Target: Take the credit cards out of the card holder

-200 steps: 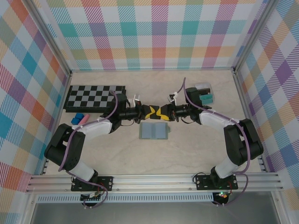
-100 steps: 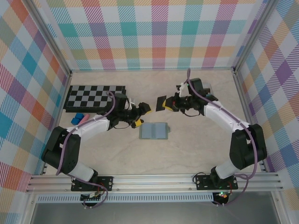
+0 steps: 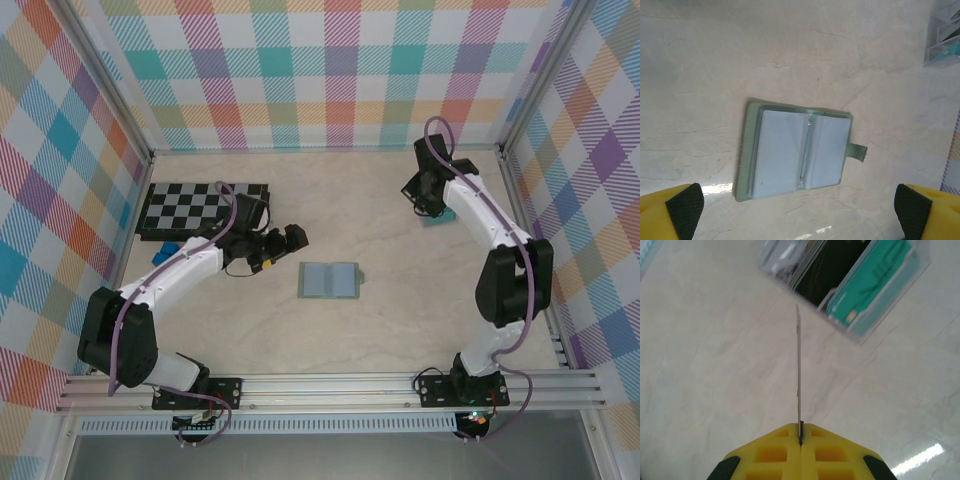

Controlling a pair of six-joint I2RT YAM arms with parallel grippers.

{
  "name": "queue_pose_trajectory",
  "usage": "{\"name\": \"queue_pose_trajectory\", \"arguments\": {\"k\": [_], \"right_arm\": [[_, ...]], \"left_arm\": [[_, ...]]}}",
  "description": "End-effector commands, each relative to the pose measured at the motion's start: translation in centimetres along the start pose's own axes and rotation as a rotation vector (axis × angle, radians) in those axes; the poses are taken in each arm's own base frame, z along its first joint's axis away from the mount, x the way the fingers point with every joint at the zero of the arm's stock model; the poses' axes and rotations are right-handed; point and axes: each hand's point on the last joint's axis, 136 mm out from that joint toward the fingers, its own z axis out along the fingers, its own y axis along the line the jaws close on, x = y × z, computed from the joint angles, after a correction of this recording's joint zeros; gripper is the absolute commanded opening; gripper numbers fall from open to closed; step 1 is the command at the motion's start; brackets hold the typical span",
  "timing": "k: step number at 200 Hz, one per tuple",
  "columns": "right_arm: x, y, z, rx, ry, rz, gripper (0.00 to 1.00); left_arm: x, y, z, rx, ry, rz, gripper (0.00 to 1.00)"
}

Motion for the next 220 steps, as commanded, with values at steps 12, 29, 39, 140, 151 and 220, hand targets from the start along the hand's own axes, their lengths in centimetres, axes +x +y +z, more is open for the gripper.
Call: {"name": "queue_pose_trajectory", "arguments": {"k": [12, 29, 39, 140, 151, 220], "right_arm": [[-2.8, -1.1, 1.7, 0.177, -0.072, 0.118, 0.00], [-3.7, -0.7, 2.3, 0.203, -0.078, 0.143, 0.00], [-4.1, -0.5, 2.5, 0.209, -0.085, 0.163, 0.00], [-5.2, -1.9, 5.0, 0.276, -0.088, 0.409, 0.00], [-5.4, -2.0, 5.2, 0.277, -0.087, 0.423, 0.00], [-5.8, -1.6, 7.3, 0.234, -0.034, 0.504, 0.00]], "left_arm": [[-0.7, 0.4, -0.3, -0.047, 0.022, 0.060, 1.00], [-1.0, 0.4, -0.1, -0.062, 0.027, 0.061, 1.00], [-1.0, 0.4, 0.1, -0.063, 0.032, 0.063, 1.00], [-1.6, 0.2, 2.1, -0.023, 0.122, 0.031, 1.00], [-1.7, 0.3, 2.3, -0.003, 0.130, 0.010, 1.00], [-2.3, 1.2, 3.3, 0.024, 0.157, -0.056, 1.00]]}}
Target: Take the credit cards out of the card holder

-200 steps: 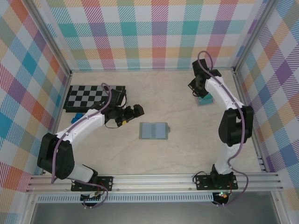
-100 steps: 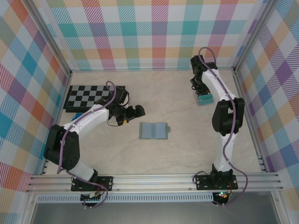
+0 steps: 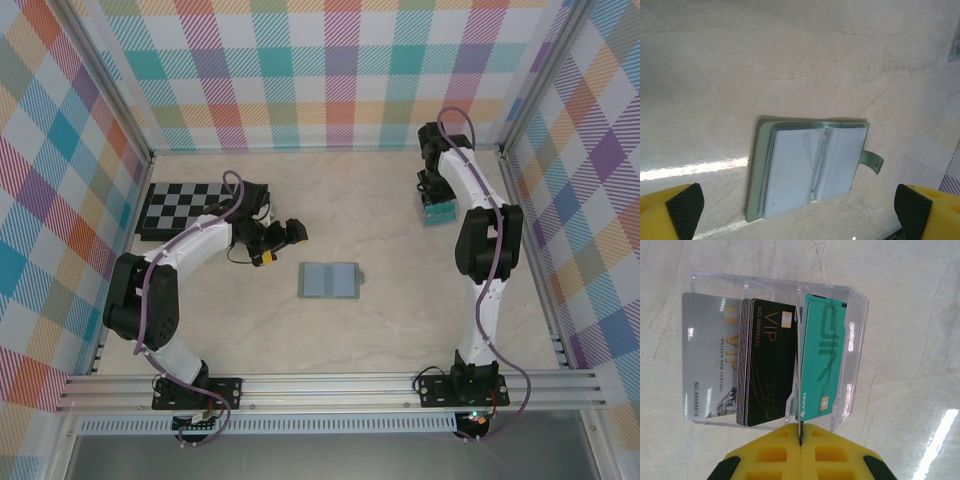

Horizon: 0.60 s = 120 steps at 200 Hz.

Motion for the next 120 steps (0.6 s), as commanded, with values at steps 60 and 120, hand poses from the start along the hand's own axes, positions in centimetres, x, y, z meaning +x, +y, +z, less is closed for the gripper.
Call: {"name": "queue_pose_trajectory", "arguments": {"k": [60, 120], "right_arm": [[0.4, 2.2, 0.3, -0.061, 0.055, 0.075, 0.00], [0.8, 2.3, 0.5, -0.073, 0.077, 0.113, 0.00]], "left_arm": [[-0.1, 0.0, 0.4, 0.020, 0.030, -0.026, 1.00], [-0.3, -0.1, 0.7, 0.019, 0.038, -0.031, 1.00]]}}
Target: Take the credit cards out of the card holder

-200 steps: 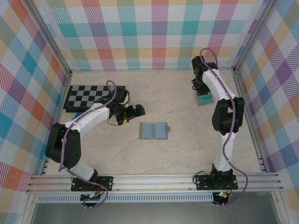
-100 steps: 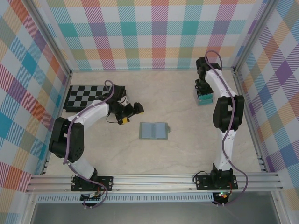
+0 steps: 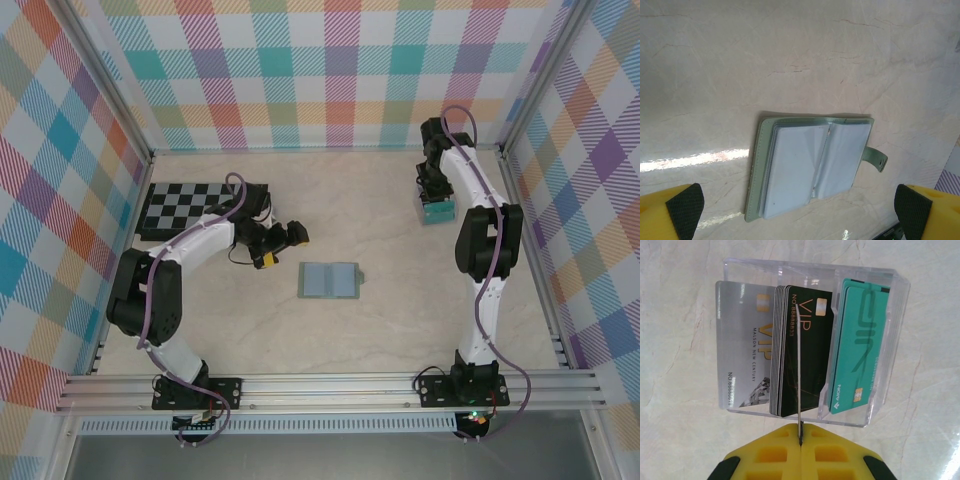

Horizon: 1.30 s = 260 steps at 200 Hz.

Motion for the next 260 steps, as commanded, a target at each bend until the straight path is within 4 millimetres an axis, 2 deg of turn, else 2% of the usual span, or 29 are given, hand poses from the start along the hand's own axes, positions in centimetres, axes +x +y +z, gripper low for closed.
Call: {"name": "queue_pose_trajectory", "arguments": {"k": [1, 40, 105, 157, 217, 260], "right_arm": [[0.1, -0.3, 0.7, 0.013, 0.010, 0.042, 0.00], [-0.1, -1.1, 1.8, 0.054, -0.001, 0.072, 0.00], [-0.6, -2.3, 1.9, 0.080, -0.018, 0.110, 0.00], [-0.5, -1.6, 1.4, 0.040, 0.006, 0.100, 0.00], [-1.3, -1.9, 0.3, 0.010, -0.005, 0.115, 0.00], [-1.4, -2.1, 0.5, 0.021, -0.013, 0.115, 0.00]], "left_arm": [[-0.7, -0.4, -0.2, 0.016, 0.001, -0.017, 1.00], [-0.4, -0.2, -0.1, 0.014, 0.010, -0.020, 1.00], [-0.3, 0.0, 0.2, 0.014, 0.016, -0.027, 1.00], [-0.3, 0.2, 0.4, 0.011, 0.020, -0.029, 1.00], [-0.1, 0.4, 0.6, 0.011, 0.021, -0.034, 1.00], [-0.1, 0.3, 0.6, 0.018, 0.022, -0.037, 1.00]]}}
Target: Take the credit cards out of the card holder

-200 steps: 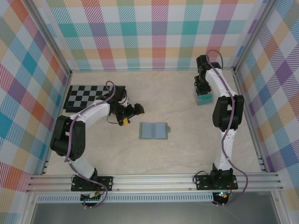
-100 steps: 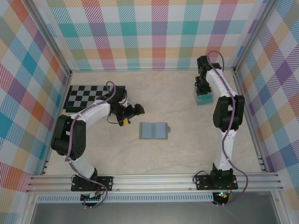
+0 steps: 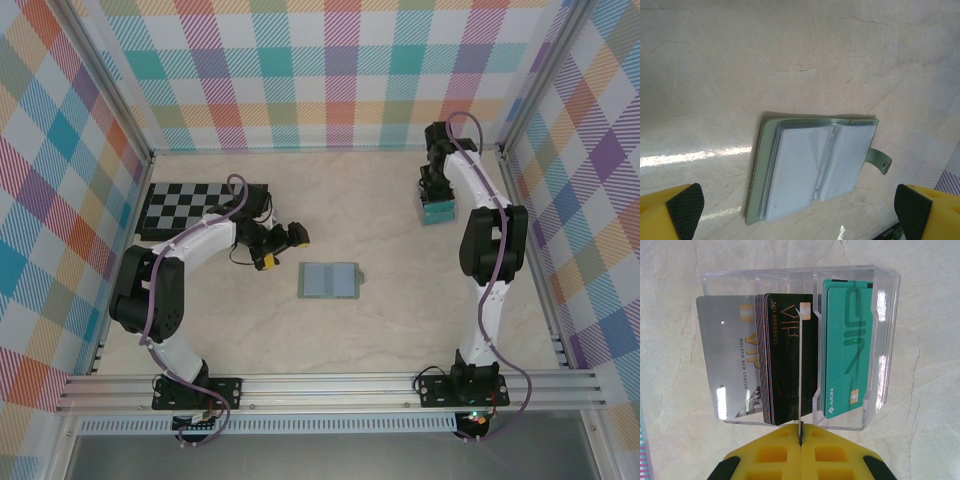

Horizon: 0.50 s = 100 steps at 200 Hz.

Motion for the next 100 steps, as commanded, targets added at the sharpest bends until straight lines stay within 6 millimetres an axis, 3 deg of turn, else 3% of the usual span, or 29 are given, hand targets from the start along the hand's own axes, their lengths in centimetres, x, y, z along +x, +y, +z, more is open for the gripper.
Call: {"name": "queue_pose_trajectory", "arguments": {"k": [1, 100], "right_arm": [[-0.9, -1.1, -0.1, 0.032, -0.023, 0.010, 0.00], [-0.6, -0.5, 1.6, 0.043, -0.011, -0.018, 0.00]], "left_arm": [[-0.2, 0.0, 0.0, 0.020, 0.007, -0.018, 1.00], [-0.1, 0.1, 0.1, 0.022, 0.008, -0.027, 1.00]]}}
